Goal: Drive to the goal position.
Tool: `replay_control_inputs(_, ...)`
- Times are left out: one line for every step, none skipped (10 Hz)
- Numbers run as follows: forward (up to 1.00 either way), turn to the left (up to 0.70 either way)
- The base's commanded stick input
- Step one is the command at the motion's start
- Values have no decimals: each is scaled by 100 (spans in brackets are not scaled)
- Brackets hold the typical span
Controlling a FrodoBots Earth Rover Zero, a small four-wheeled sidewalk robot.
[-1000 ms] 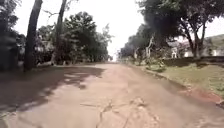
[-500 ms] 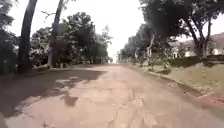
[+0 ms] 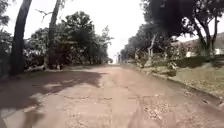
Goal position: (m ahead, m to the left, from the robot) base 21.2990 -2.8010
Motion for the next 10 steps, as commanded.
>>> replay_control_inputs(100,0)
replay_control_inputs(100,0)
replay_control_inputs(100,0)
replay_control_inputs(100,0)
replay_control_inputs(100,0)
replay_control_inputs(100,0)
replay_control_inputs(100,0)
replay_control_inputs(100,0)
replay_control_inputs(100,0)
replay_control_inputs(100,0)
